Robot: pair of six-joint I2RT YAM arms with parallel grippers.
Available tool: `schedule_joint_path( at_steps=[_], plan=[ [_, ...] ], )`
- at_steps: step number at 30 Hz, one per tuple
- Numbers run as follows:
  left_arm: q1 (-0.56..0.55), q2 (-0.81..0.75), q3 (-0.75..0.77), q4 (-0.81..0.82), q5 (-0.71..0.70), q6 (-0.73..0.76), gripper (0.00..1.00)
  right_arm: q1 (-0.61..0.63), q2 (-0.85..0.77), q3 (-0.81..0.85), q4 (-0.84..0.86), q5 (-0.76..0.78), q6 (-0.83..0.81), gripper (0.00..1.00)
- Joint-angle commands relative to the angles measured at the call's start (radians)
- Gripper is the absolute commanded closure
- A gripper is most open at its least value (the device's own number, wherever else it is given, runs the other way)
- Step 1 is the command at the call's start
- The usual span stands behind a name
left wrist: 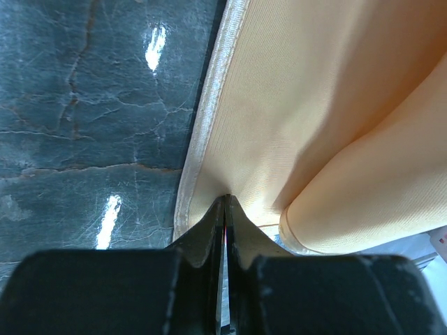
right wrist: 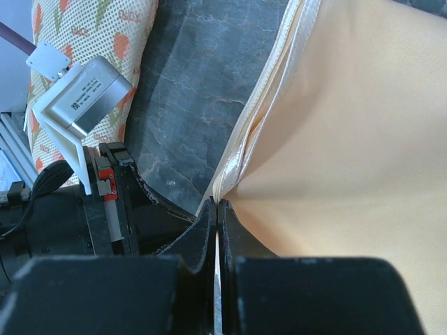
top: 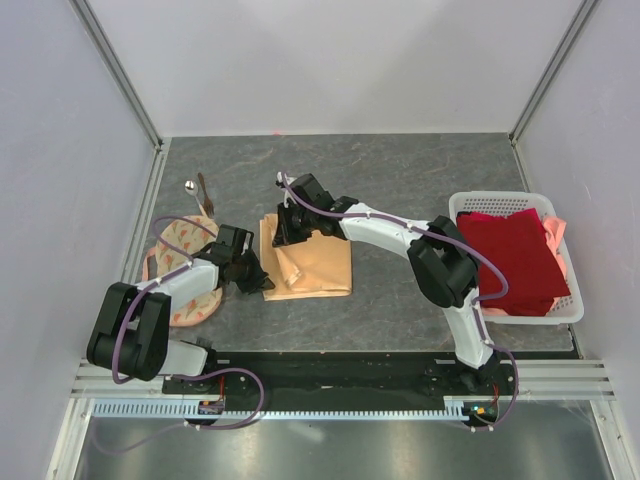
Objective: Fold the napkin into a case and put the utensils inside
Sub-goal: Fold the rectangle-folded napkin at the center of the board.
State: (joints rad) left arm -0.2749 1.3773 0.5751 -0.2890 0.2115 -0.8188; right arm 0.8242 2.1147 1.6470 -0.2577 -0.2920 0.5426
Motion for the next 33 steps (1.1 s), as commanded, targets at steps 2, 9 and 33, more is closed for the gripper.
schedule_joint_path(
  at_steps=[2,9,33],
  plan=[
    [0.0,-0.006,-0.029,-0.013,-0.032,-0.019,0.91,0.015,0.021,0.059,0.035,-0.021,0.014,1.0],
    [0.0,-0.009,-0.032,-0.015,-0.032,-0.02,0.91,0.018,0.047,0.082,0.035,-0.024,0.017,1.0],
    [0.046,-0.383,0.071,-0.331,-0.138,-0.066,0.78,0.018,0.143,0.128,0.035,-0.122,0.022,0.88]
  ],
)
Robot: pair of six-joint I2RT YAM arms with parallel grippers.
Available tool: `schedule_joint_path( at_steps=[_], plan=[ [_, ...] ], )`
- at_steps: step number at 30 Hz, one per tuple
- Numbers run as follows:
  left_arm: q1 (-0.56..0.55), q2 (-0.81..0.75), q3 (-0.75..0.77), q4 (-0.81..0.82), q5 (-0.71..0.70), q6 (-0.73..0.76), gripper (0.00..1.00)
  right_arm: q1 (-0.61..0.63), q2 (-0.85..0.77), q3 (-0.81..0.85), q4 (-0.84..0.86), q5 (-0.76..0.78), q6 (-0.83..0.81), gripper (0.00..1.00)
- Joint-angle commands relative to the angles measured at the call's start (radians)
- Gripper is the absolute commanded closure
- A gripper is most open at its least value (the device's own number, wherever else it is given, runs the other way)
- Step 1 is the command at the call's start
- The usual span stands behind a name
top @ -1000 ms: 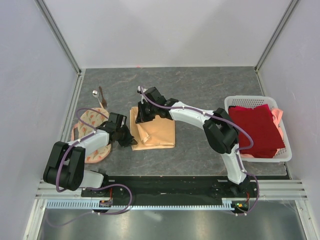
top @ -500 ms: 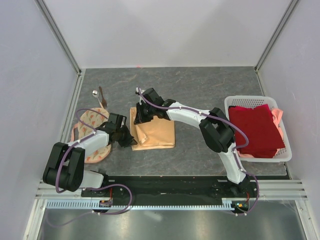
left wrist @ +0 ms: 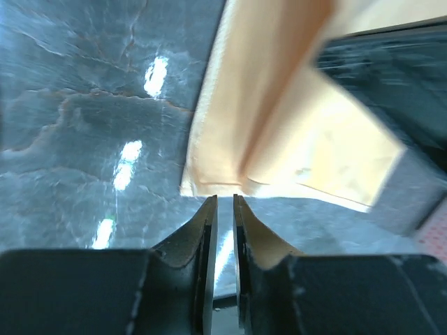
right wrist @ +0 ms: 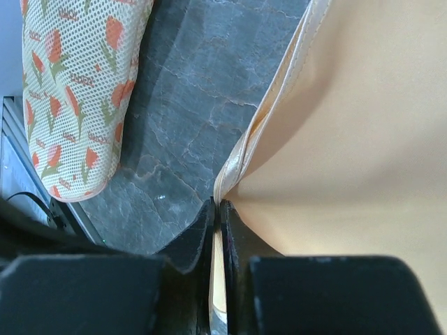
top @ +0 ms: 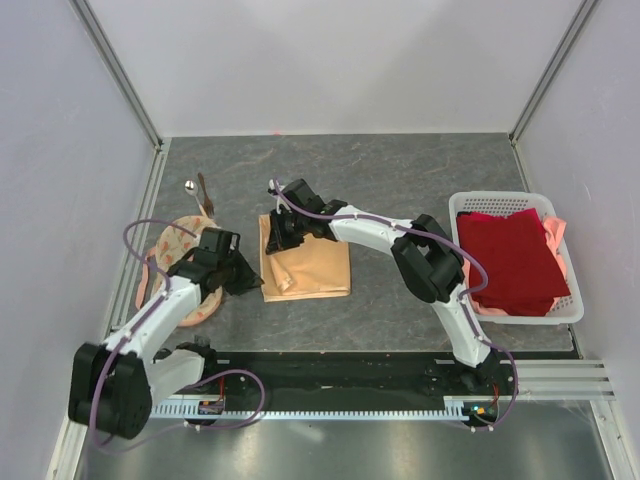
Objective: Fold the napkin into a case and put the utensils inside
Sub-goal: Fold the rectangle-folded napkin at the center of the board.
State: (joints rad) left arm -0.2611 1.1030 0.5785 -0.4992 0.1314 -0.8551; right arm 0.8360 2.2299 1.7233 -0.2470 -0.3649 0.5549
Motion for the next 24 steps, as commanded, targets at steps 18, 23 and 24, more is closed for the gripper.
schedule_joint_path(
  at_steps=[18,23,24],
  plan=[
    [0.126,0.025,0.356,-0.082,0.216,0.202,0.73,-0.06,-0.225,-0.148,0.012,-0.085,0.004,0.43],
    [0.126,0.08,0.275,0.002,0.27,0.189,0.76,-0.09,-0.39,-0.417,0.012,-0.054,-0.036,0.46],
    [0.126,0.081,0.246,0.019,0.281,0.183,0.76,-0.09,-0.406,-0.45,0.012,-0.051,-0.042,0.48]
  ],
)
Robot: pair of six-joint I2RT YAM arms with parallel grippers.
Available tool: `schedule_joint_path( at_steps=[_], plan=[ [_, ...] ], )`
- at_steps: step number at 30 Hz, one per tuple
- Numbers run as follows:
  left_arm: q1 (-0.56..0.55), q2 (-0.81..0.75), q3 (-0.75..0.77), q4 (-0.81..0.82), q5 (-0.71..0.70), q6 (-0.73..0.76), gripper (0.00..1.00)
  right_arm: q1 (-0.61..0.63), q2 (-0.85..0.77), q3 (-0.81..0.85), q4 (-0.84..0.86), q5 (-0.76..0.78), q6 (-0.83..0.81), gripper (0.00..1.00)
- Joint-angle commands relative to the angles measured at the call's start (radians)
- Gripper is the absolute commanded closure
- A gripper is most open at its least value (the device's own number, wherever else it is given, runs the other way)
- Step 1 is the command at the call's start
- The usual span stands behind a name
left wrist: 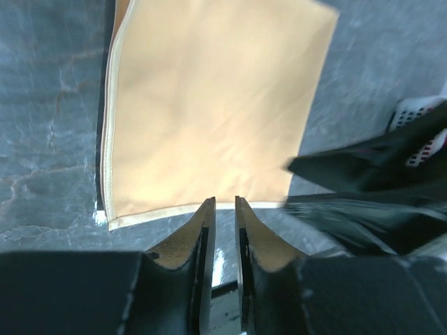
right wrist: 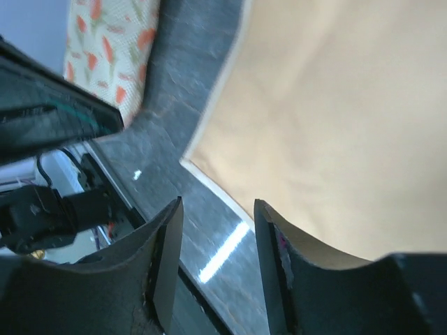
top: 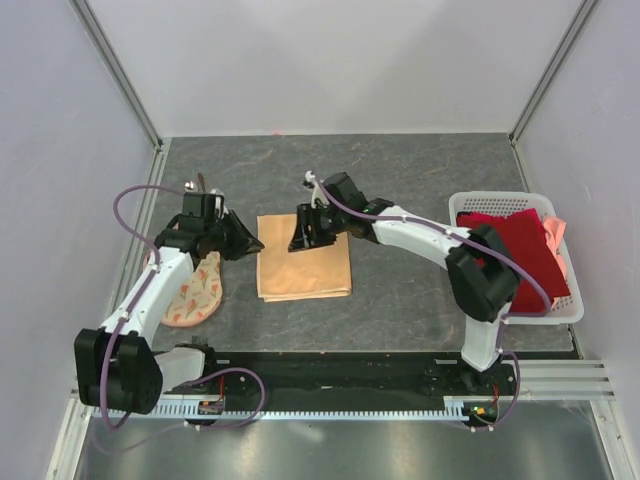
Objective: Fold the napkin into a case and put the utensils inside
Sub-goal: Fold the rectangle-folded napkin at the center of the board, then rotate the square-folded napkin at the center of the board.
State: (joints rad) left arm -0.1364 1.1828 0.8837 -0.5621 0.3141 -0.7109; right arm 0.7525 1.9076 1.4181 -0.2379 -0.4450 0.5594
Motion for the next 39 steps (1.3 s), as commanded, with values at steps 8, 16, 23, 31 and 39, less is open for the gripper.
schedule_joint_path(
  at_steps=[8,16,23,31,39],
  plan=[
    [-0.049,0.093,-0.129,0.174,0.135,0.014,0.76,-0.05,-0.192,-0.367,0.022,0.094,-0.056,0.69],
    [-0.054,0.141,-0.065,0.156,0.164,0.08,0.71,-0.1,-0.246,-0.498,0.028,0.114,-0.079,0.71],
    [-0.031,0.231,0.109,0.021,0.158,0.217,0.66,-0.145,-0.323,-0.547,-0.008,0.169,-0.099,0.7],
    [-0.015,0.244,0.146,-0.021,0.139,0.241,0.64,-0.13,-0.392,-0.578,-0.012,0.147,-0.056,0.47],
    [0.001,0.262,0.136,-0.038,0.157,0.24,0.66,-0.104,-0.348,-0.584,0.003,0.195,-0.049,0.4]
  ],
)
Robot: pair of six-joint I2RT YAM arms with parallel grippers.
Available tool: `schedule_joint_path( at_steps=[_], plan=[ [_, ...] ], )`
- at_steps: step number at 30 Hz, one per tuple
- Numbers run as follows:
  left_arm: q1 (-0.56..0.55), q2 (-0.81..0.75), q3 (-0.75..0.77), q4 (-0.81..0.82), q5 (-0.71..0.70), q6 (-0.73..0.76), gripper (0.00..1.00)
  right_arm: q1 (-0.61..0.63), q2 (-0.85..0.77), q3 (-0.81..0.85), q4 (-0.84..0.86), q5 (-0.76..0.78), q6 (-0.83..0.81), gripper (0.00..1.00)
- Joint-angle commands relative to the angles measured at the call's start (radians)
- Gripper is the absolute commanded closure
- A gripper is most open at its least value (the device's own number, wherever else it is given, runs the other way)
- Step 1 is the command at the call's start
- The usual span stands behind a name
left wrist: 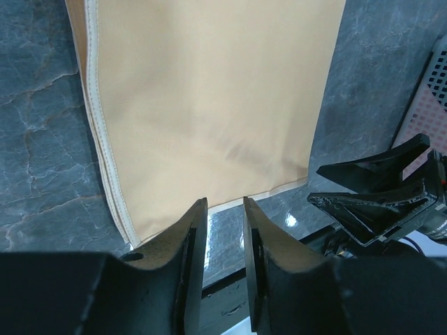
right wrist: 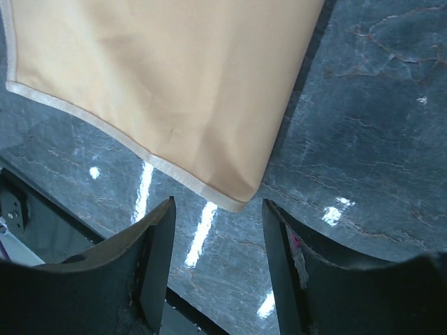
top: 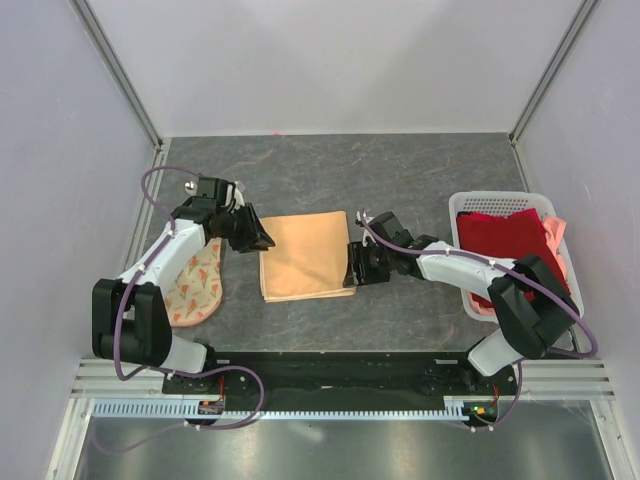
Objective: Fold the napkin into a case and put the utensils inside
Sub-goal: Rotate the square-folded napkin at the center of the board.
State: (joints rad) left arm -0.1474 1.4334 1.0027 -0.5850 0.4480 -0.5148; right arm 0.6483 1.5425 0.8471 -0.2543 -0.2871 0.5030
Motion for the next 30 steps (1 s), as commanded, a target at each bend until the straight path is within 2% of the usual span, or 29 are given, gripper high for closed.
schedule_joint_path(
  at_steps=[1,8,10,11,15,16,17,19,30],
  plan=[
    [0.012,0.015,0.016,-0.013,0.023,0.045,0.67,0.001,0.018,-0.014,0.023,0.036,0.008,0.4],
    [0.012,0.032,-0.016,0.028,0.066,0.019,0.67,0.002,0.05,-0.039,0.059,0.055,0.028,0.43],
    [0.011,0.039,-0.021,0.042,0.092,0.01,0.67,-0.001,0.062,-0.042,0.064,0.052,0.031,0.5],
    [0.011,0.044,-0.026,0.051,0.13,0.004,0.67,-0.001,0.067,-0.046,0.075,0.049,0.031,0.59],
    [0.003,0.093,-0.049,0.17,0.262,-0.077,0.68,-0.001,0.07,-0.063,0.084,0.051,0.032,0.76],
    [0.0,0.11,-0.044,0.18,0.279,-0.085,0.68,-0.002,0.067,-0.068,0.084,0.052,0.026,0.81],
    [-0.003,0.13,-0.036,0.188,0.296,-0.1,0.68,-0.007,0.064,-0.074,0.084,0.057,0.023,0.89],
    [-0.003,0.174,-0.01,0.206,0.305,-0.113,0.69,-0.016,0.042,-0.091,0.082,0.06,0.013,0.98],
    [0.035,0.297,0.119,0.177,0.204,-0.116,0.75,-0.088,-0.073,-0.168,0.044,0.094,-0.049,1.0]
  ],
)
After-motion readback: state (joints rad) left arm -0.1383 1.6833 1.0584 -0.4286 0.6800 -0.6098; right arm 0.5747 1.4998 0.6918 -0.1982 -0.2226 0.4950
